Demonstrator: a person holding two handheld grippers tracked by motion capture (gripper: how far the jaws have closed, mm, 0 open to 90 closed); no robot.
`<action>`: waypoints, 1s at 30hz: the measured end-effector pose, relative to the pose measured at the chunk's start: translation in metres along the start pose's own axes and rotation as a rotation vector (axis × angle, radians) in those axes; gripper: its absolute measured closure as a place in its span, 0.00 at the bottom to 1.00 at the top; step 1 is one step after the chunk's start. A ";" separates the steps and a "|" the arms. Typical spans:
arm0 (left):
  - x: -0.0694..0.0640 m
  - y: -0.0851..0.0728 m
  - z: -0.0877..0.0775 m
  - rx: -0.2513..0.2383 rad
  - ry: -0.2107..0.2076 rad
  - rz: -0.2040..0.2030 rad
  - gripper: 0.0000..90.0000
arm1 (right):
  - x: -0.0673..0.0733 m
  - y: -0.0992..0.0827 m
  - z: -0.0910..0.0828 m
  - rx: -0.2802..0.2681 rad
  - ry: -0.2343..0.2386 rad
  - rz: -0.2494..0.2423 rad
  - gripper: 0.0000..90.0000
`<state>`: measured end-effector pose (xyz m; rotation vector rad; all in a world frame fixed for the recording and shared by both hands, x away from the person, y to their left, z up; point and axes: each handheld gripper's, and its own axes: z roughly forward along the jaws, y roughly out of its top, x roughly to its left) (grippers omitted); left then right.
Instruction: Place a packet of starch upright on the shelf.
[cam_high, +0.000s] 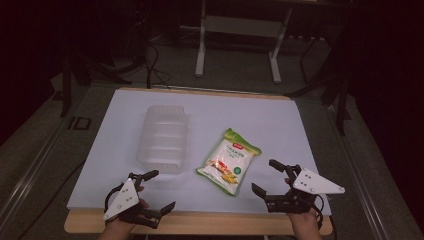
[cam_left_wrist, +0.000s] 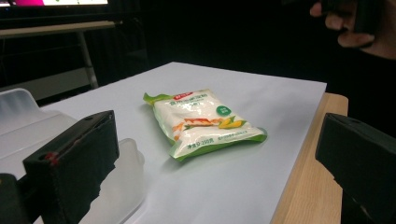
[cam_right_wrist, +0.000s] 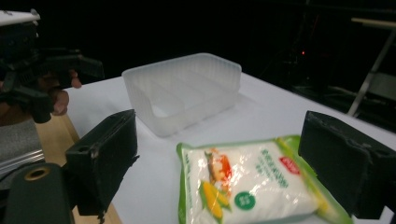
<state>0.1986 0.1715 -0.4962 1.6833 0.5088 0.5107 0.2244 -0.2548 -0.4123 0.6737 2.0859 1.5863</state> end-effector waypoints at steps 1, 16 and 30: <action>0.000 0.000 0.000 0.001 0.000 0.001 0.00 | 0.000 0.004 -0.001 -0.005 0.000 -0.008 0.13; -0.001 0.000 0.001 0.007 -0.005 0.005 0.00 | -0.016 0.040 0.008 -0.086 -0.119 0.012 0.12; 0.000 -0.001 0.001 0.015 -0.001 0.013 0.00 | -0.044 0.054 0.026 -0.076 -0.131 0.036 0.12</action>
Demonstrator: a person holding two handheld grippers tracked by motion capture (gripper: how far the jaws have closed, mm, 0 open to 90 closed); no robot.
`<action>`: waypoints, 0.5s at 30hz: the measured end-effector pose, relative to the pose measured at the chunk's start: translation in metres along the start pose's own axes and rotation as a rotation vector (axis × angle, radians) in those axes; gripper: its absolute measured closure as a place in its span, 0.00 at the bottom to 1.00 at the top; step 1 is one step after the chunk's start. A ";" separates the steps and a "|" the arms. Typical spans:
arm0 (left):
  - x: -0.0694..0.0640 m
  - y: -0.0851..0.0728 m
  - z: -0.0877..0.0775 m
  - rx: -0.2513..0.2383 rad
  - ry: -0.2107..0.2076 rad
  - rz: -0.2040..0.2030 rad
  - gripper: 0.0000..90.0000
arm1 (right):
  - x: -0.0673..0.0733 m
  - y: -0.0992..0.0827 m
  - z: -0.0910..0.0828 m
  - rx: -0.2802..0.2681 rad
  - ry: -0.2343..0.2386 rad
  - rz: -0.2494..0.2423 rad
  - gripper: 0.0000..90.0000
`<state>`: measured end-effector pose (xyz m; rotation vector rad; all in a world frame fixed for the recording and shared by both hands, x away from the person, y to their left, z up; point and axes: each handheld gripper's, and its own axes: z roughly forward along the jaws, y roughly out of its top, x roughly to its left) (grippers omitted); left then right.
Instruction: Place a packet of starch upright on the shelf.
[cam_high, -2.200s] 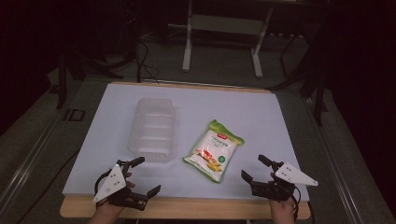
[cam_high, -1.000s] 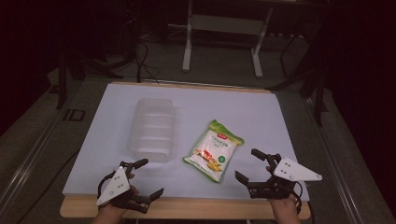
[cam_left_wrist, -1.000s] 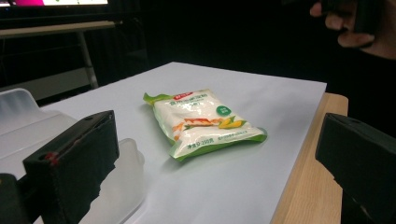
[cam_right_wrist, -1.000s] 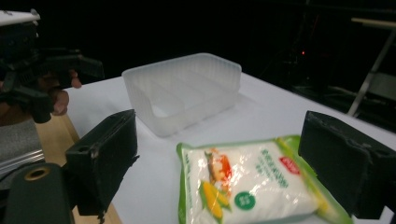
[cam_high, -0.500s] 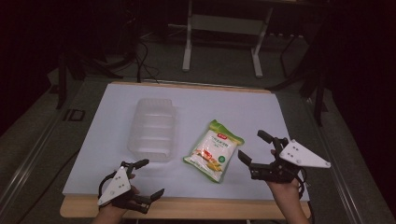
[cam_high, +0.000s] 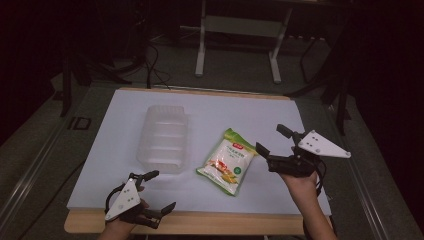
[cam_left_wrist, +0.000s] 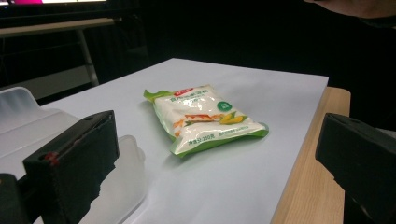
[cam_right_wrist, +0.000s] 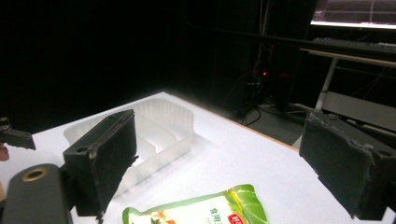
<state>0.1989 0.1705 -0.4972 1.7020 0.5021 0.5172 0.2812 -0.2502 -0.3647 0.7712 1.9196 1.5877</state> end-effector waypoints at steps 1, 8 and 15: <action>0.000 0.000 0.000 0.000 -0.001 -0.001 0.00 | -0.002 0.000 0.002 0.010 0.001 -0.004 0.12; 0.001 0.000 0.000 -0.001 -0.001 -0.003 0.00 | -0.012 -0.004 0.017 0.057 -0.005 -0.006 0.12; 0.001 0.000 0.000 0.000 -0.003 -0.005 0.00 | -0.020 -0.014 0.027 0.050 -0.002 -0.009 0.12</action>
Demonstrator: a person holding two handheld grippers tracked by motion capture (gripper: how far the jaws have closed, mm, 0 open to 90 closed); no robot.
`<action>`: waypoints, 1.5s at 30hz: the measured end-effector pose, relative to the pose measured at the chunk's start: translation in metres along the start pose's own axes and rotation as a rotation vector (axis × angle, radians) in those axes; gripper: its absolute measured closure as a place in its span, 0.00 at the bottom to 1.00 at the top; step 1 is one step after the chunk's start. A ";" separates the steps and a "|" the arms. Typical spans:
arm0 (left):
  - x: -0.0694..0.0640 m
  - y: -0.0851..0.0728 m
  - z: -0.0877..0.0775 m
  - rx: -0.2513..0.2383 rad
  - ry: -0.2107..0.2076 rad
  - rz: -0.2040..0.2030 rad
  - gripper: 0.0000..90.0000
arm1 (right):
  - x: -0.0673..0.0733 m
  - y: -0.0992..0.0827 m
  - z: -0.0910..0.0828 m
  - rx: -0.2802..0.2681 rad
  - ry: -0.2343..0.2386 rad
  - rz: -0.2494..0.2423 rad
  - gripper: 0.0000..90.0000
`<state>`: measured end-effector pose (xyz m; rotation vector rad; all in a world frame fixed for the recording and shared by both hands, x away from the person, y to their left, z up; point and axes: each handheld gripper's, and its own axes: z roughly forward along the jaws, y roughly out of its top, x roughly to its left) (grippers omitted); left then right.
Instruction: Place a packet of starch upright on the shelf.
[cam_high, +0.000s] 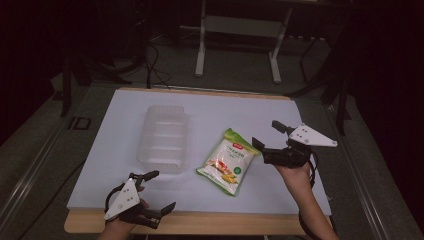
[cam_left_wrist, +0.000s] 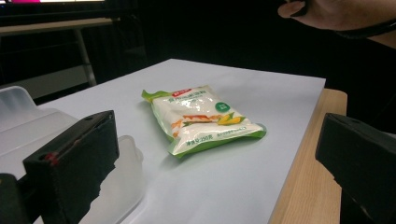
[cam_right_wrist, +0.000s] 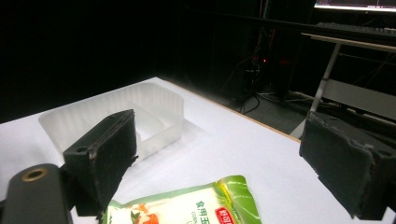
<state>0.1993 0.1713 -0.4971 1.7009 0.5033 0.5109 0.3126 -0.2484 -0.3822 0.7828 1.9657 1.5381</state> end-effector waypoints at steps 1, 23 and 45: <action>0.000 0.000 0.000 0.000 0.000 0.000 0.00 | -0.002 -0.002 0.001 0.003 0.009 0.007 0.12; -0.001 -0.001 0.001 0.010 -0.009 0.001 0.00 | -0.033 -0.059 0.046 0.201 0.014 0.117 0.12; 0.000 -0.001 0.002 0.014 -0.011 -0.002 0.00 | -0.049 -0.116 0.074 0.364 0.009 0.161 0.12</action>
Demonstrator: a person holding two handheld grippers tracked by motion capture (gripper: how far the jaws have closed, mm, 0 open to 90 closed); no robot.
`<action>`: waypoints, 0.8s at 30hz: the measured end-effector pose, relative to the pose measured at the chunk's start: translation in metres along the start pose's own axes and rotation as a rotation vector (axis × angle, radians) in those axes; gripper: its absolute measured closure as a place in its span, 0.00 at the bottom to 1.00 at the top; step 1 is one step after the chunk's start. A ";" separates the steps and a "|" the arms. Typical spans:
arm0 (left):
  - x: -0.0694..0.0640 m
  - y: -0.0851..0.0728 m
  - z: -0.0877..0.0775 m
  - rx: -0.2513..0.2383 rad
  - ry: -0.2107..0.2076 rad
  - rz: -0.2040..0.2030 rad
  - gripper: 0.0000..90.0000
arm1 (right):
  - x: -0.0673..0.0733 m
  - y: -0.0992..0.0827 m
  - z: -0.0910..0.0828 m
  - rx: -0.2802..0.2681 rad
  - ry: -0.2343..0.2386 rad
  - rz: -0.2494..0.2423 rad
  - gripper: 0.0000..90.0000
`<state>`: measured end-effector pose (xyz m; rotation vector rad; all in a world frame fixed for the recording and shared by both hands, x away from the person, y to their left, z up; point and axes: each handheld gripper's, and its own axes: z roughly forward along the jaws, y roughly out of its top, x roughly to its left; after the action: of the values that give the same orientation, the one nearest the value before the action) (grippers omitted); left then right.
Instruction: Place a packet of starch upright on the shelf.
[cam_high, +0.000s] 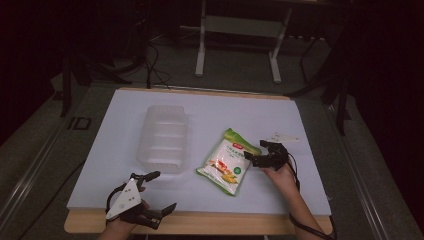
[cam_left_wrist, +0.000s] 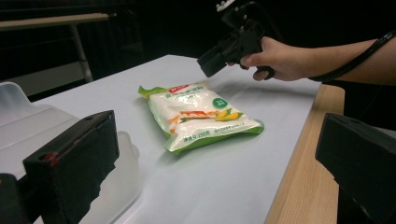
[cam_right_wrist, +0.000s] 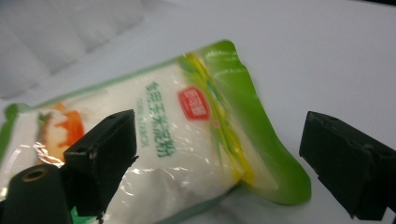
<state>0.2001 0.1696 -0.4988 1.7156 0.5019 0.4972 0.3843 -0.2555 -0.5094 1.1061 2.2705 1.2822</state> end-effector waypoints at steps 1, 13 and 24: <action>0.000 0.000 0.000 0.000 -0.001 -0.001 0.00 | -0.001 -0.001 0.001 0.006 -0.007 -0.004 0.12; -0.001 0.000 0.001 0.005 -0.005 -0.001 0.00 | -0.006 -0.014 0.016 0.082 0.037 0.020 0.14; -0.002 -0.001 0.005 0.016 -0.015 0.002 0.00 | -0.008 -0.011 0.021 0.142 0.099 0.028 0.34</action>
<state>0.2009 0.1648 -0.5007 1.7346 0.4944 0.4824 0.3967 -0.2523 -0.5313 1.1489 2.4606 1.2269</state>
